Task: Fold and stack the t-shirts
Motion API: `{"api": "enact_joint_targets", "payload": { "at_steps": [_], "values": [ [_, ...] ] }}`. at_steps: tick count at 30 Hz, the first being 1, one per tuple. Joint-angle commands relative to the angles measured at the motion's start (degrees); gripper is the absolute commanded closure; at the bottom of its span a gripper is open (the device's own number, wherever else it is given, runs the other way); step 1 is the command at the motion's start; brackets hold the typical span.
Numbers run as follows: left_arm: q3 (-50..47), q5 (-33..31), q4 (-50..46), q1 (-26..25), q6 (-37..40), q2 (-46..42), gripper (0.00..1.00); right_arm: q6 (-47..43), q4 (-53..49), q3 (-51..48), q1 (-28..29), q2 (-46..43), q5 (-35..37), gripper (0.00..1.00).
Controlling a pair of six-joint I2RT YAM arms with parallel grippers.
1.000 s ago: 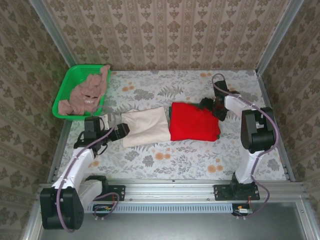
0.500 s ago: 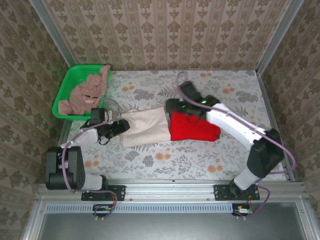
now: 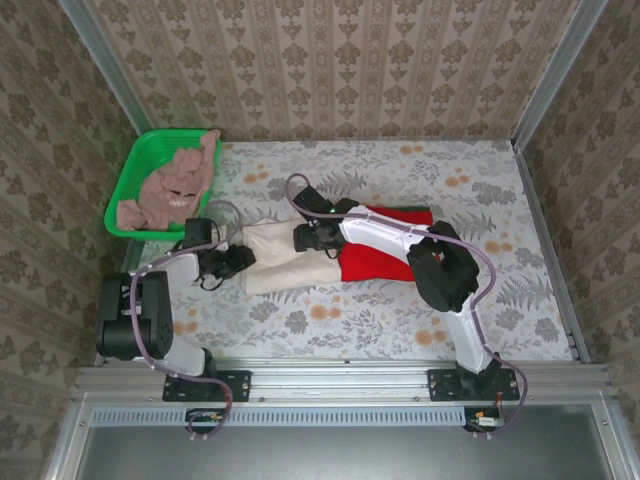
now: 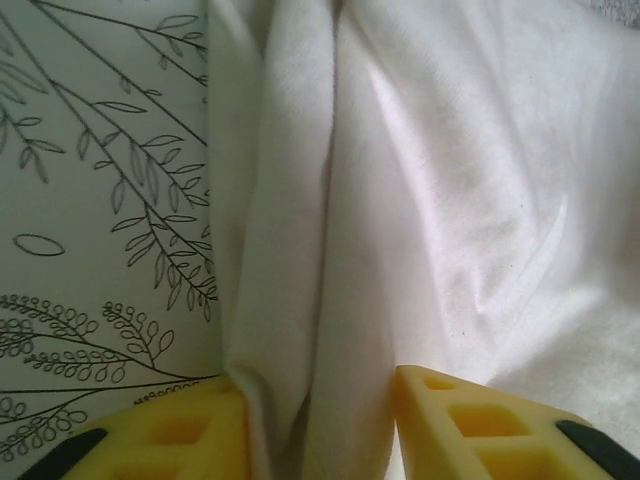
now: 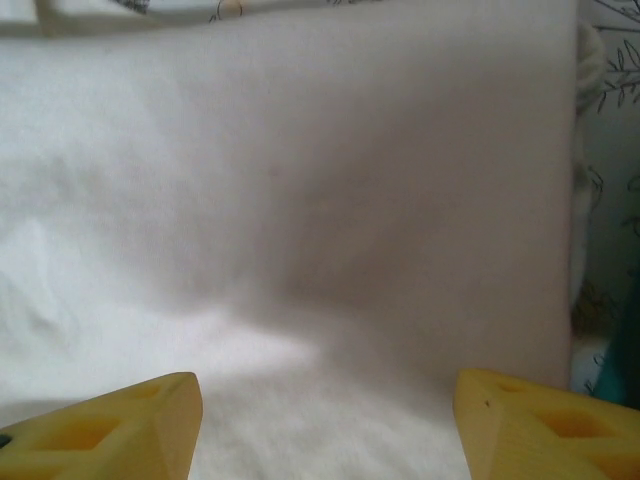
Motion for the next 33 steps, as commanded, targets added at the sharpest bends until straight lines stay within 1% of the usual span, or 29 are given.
{"api": "enact_joint_targets", "payload": {
  "at_steps": [1,3,4,7,8,9,11,12,13,16,18,20,22,25,27,30,33],
  "values": [
    [-1.64,2.99,-0.35,2.99,0.12,-2.85,0.68,1.79,-2.17,2.46,1.28,2.74,-1.1,0.32],
    [-2.11,3.49,-1.16,4.71,0.31,-4.4,0.68,3.33,-1.9,2.18,2.24,3.66,-2.05,0.33],
    [-2.32,3.7,-1.5,5.4,0.33,-5.23,0.66,3.83,-1.26,1.98,2.94,3.98,-2.84,0.34],
    [-2.61,3.66,-3.05,7.1,0.7,-7.66,0.61,5.2,-1.95,2.66,4.62,4.9,-2.08,0.34],
    [-2.89,3.55,-3.21,7.53,0.58,-8.61,0.55,5.56,-1.64,2.77,4.93,5.16,-2.56,0.34],
    [-3.3,3.3,-3.29,8.01,0.33,-9.84,0.47,6.02,-1.32,3.02,5.42,5.56,-3.37,0.35],
    [-4.07,3.04,-3.46,8.53,0.2,-12.21,0.43,6.45,-0.95,4.02,6.73,6.33,-4.37,0.36],
    [-4.28,2.61,-3.84,8.66,0.36,-13.32,0.39,6.74,-1.1,4.85,7.6,6.77,-4.65,0.36],
    [-4.43,2.4,-4.33,8.63,0.66,-14.25,0.37,7.05,-0.71,5.52,8.42,7.23,-5.28,0.36],
    [-4.91,2.14,-5.31,8.64,1.44,-15.4,0.35,7.24,-1.39,7.99,10.02,8.07,-6.16,0.36],
    [-5.42,1.29,-5.57,8.59,2.08,-15.27,0.31,6.58,-3.76,9.08,10.07,7.12,-3.69,0.35],
    [-5.62,1.09,-5.5,8.64,2.42,-13.92,0.28,6.08,-3.9,7.81,9.06,4.75,-2.46,0.34],
    [-5.42,2.15,-5.25,8.58,2.06,-11.85,0.28,5.97,-3.71,5.68,7.86,2.11,-2.3,0.32],
    [-5.9,3.39,-3.27,8.4,1.64,-9.56,0.29,6.65,-2.92,0.29,7.14,-3.13,0.75,0.27],
    [-5.71,4.29,-2.88,7.96,1.82,-8.42,0.35,8.21,-1.78,-4.36,6.72,-5.54,2.83,0.25],
    [-5.8,4.34,-2.58,6.82,1.43,-8.26,0.4,10.28,1.06,-8.85,5.28,-5.56,2.28,0.25],
    [-6.24,4.32,-2.51,6.2,1.07,-8.74,0.42,10.53,4.28,-8.83,4.36,-3.01,-0.23,0.25]
  ]
}}
